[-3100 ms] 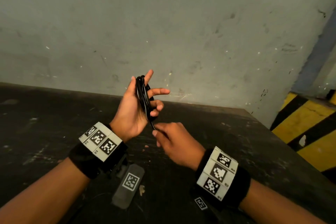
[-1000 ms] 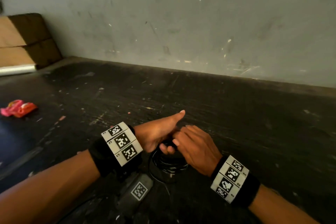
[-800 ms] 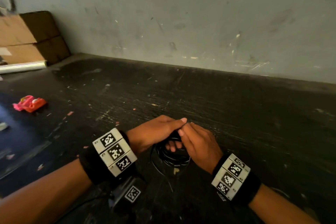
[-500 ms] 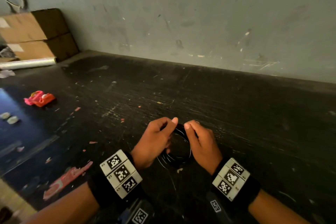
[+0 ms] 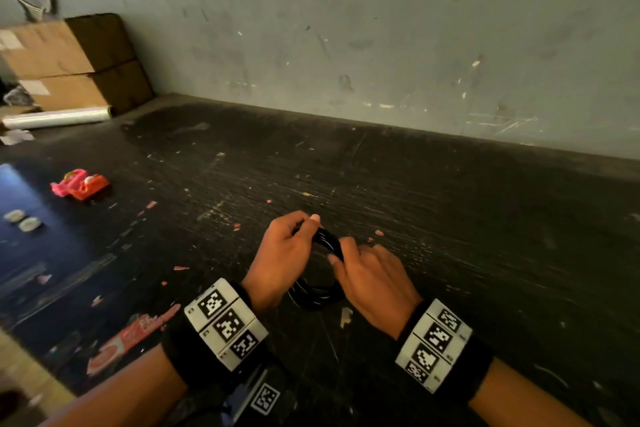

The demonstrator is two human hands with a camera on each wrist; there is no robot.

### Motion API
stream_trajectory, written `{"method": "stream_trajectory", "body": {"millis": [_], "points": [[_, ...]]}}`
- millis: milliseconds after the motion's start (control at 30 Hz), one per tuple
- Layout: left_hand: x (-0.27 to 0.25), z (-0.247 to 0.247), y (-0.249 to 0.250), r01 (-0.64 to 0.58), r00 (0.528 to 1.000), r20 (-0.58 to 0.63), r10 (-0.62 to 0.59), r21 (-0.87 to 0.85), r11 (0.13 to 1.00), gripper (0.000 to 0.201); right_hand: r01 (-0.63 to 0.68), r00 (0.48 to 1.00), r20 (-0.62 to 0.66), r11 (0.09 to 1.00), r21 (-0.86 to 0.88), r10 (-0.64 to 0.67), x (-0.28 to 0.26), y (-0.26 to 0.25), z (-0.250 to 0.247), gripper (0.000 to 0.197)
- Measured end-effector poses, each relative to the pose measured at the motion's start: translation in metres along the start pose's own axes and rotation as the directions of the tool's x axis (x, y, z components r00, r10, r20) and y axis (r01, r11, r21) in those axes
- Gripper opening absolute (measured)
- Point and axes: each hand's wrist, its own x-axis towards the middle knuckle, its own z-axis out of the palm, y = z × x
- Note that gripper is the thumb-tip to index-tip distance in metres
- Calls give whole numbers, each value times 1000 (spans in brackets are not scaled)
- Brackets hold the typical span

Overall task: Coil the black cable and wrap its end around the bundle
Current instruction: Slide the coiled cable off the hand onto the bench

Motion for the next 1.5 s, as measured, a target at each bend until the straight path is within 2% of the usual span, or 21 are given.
{"method": "stream_trajectory", "body": {"millis": [133,233,267,333,400,467,500,600,667,767,833,900,1033,1100,1167,1233,1367,1433,1500], "points": [[-7,-4,-12,-4,1000,-29,5,27,1000,28,-5,1000,30,999,39,4,6,-9,6,33],[-20,-20,-27,14,1000,-1,-14,52,999,29,39,998,57,995,-88,-34,12,-18,24,30],[-23,-28,-32,33,999,27,-36,87,996,30,73,996,62,987,-141,-65,13,-23,29,26],[-27,-43,-48,119,988,81,-131,148,982,32,68,988,147,973,-221,-36,14,-35,44,22],[-31,-53,-65,224,972,38,-233,160,961,31,53,987,160,961,-271,-9,13,-48,62,24],[-34,-58,-75,274,961,-65,-268,120,954,30,47,982,187,972,-229,-3,18,-63,75,14],[-37,-63,-81,269,959,-119,-256,117,956,31,56,970,245,981,-186,-9,20,-71,86,16],[-45,-87,-101,270,953,-187,-237,173,947,29,34,966,255,999,-3,-32,21,-90,106,32],[-48,-110,-119,308,943,-188,-273,190,932,27,-49,951,308,988,143,2,18,-99,119,40],[-50,-142,-142,378,918,-197,-345,168,910,25,-194,881,462,969,154,103,9,-96,142,41],[-50,-159,-157,440,891,-171,-419,109,891,20,-217,797,588,975,58,142,0,-98,159,33],[-51,-169,-168,479,872,-156,-465,66,875,16,-227,731,660,974,-2,172,-7,-106,173,26],[-49,-177,-177,481,874,-105,-475,36,876,12,-194,700,688,978,-78,194,-9,-121,186,21],[-48,-177,-177,453,891,-54,-451,26,891,8,-176,672,714,979,-108,199,-7,-127,187,20],[-49,-175,-176,389,921,-2,-389,29,921,5,-157,686,698,978,-134,206,-4,-129,187,19],[-50,-171,-174,345,934,74,-349,61,937,7,-218,719,654,970,-111,236,-1,-127,184,19],[-50,-155,-168,304,902,302,-308,60,951,12,-478,769,514,876,67,381,5,-110,161,12],[-50,-141,-160,263,891,370,-262,49,964,13,-552,793,423,810,198,438,3,-104,143,7],[-52,-131,-153,258,880,411,-237,4,966,14,-554,824,351,764,330,445,2,-106,130,9]]}}
